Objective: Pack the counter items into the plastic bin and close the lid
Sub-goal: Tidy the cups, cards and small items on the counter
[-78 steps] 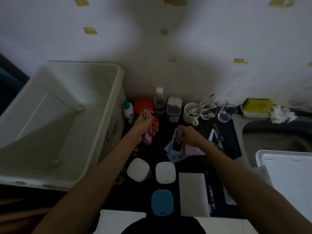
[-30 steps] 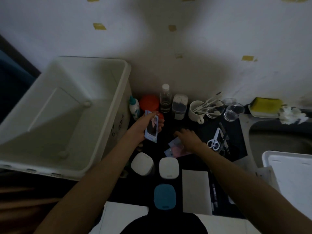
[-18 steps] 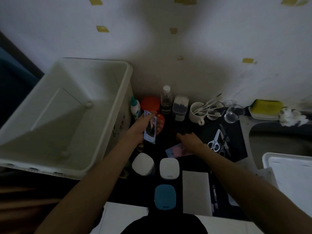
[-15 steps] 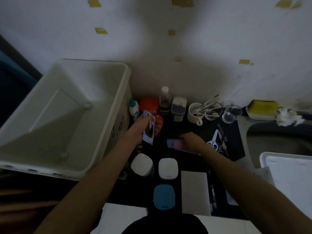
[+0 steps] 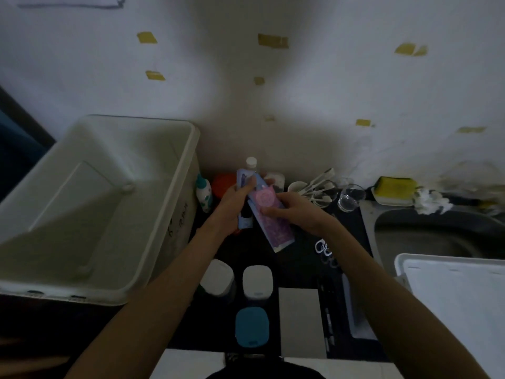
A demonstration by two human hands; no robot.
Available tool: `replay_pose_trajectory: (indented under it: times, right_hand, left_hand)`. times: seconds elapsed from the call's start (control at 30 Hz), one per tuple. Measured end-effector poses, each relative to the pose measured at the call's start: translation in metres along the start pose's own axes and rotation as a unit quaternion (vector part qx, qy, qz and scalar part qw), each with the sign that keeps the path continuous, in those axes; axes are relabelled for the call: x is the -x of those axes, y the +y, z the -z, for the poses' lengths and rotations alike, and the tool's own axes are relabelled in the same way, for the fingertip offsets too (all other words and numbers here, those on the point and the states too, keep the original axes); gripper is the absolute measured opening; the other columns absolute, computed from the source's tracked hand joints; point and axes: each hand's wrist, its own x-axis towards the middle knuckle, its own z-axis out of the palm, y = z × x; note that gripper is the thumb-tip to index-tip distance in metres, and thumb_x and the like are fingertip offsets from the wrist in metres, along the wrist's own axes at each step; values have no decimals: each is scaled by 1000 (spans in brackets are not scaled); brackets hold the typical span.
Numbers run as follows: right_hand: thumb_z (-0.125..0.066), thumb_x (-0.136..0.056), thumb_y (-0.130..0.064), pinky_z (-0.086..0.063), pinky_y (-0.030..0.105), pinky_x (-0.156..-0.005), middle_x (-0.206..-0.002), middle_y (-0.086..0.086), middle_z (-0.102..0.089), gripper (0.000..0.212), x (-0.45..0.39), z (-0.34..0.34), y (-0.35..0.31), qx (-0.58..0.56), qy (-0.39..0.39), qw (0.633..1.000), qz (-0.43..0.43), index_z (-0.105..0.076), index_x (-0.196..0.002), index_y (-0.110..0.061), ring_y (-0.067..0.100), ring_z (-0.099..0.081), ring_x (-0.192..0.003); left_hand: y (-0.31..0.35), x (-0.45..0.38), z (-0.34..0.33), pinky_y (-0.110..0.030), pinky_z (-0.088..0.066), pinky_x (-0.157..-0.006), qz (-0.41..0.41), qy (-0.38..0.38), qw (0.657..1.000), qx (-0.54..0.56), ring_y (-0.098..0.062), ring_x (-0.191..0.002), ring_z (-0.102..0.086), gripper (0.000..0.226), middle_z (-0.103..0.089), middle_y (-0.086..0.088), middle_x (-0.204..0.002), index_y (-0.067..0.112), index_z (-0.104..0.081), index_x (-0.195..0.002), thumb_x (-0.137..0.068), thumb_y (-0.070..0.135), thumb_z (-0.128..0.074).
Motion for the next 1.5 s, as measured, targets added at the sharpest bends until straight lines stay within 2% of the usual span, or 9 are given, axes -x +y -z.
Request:
replay_pose_trajectory:
  times: [0.13, 0.33, 0.47, 0.6, 0.73, 0.9, 1.17, 1.27, 1.5]
  right_hand:
    - [-70, -89, -33, -56, 45, -89, -104, 10, -72, 33, 8, 7, -3, 90, 19, 996, -16, -67, -109, -8, 26, -69, -96]
    - [-57, -97, -33, -54, 27, -70, -97, 7, -65, 30, 34, 29, -17, 192, 75, 978, -46, -63, -112, -8, 14, -63, -83]
    - [-56, -98, -22, -52, 19, -68, -102, 0, -66, 34, 36, 30, -44, -26, 121, 992, -7, -57, -129, -8, 14, -64, -96]
    - [-65, -92, -16, -51, 10, -57, -108, 5, -66, 37, 23, 11, -60, -96, 132, 987, 11, -58, -128, -9, 5, -63, -84]
    - [-74, -85, -32, -49, 16, -65, -110, 3, -66, 47, 10, -8, -49, 80, 200, 976, 17, -59, -125, -12, 15, -65, -93]
    - [-78, -75, -47, -47, 24, -72, -101, -6, -53, 49, 12, -9, -39, 197, 319, 917, 136, -58, -114, -25, 11, -55, -82]
    - [-83, -69, -47, -47, 19, -83, -109, -10, -53, 50, 44, -5, -35, 332, 65, 901, 270, -59, -108, -28, 5, -51, -96]
    - [-82, -67, -44, -51, 35, -78, -105, -7, -54, 45, 39, -7, -32, 374, 102, 880, 274, -60, -102, -27, 11, -52, -93]
    - [-79, -73, -47, -49, 33, -74, -102, -7, -52, 41, 50, -8, -32, 365, 93, 877, 299, -62, -103, -25, 12, -51, -88]
  left_hand:
    - [11, 2, -2, -36, -60, -67, 13, 64, 997, 35, -30, -80, -65, 46, -65, -18, -98, 2, -55, -124, -100, 40, -49]
    - [19, 1, 22, -43, -55, -84, 56, 128, 986, 87, -29, -87, -64, 54, -65, -11, -105, 12, -55, -119, -93, 58, -45]
    - [15, 13, 12, -25, -52, -59, 60, 75, 995, 23, -18, -67, -58, 53, -59, -2, -82, 15, -54, -103, -99, 61, -29]
    - [16, 16, -14, -36, -52, -79, 77, 47, 995, 34, -26, -88, -61, 75, -62, -17, -112, 5, -50, -133, -97, 64, -22]
    - [23, 24, -29, -47, -43, -96, 80, -9, 994, 69, -38, -122, -51, 73, -51, -21, -133, 9, -41, -143, -98, 61, -13]
    - [20, 28, -20, -37, -55, -76, 48, 2, 998, 41, -21, -89, -63, 56, -65, -7, -110, 17, -56, -124, -97, 61, -34]
    - [22, 25, -7, -54, -38, -108, 65, 19, 995, 70, -40, -134, -43, 60, -45, -19, -146, 9, -43, -143, -99, 50, -37]
    - [23, 31, -20, -47, -42, -103, 44, -16, 991, 126, -33, -124, -54, 59, -52, -21, -138, 9, -51, -135, -98, 54, -42]
    - [7, 20, -30, -35, -58, -69, 31, 7, 984, 174, -31, -105, -65, 55, -55, -27, -131, 7, -45, -139, -96, 40, -57]
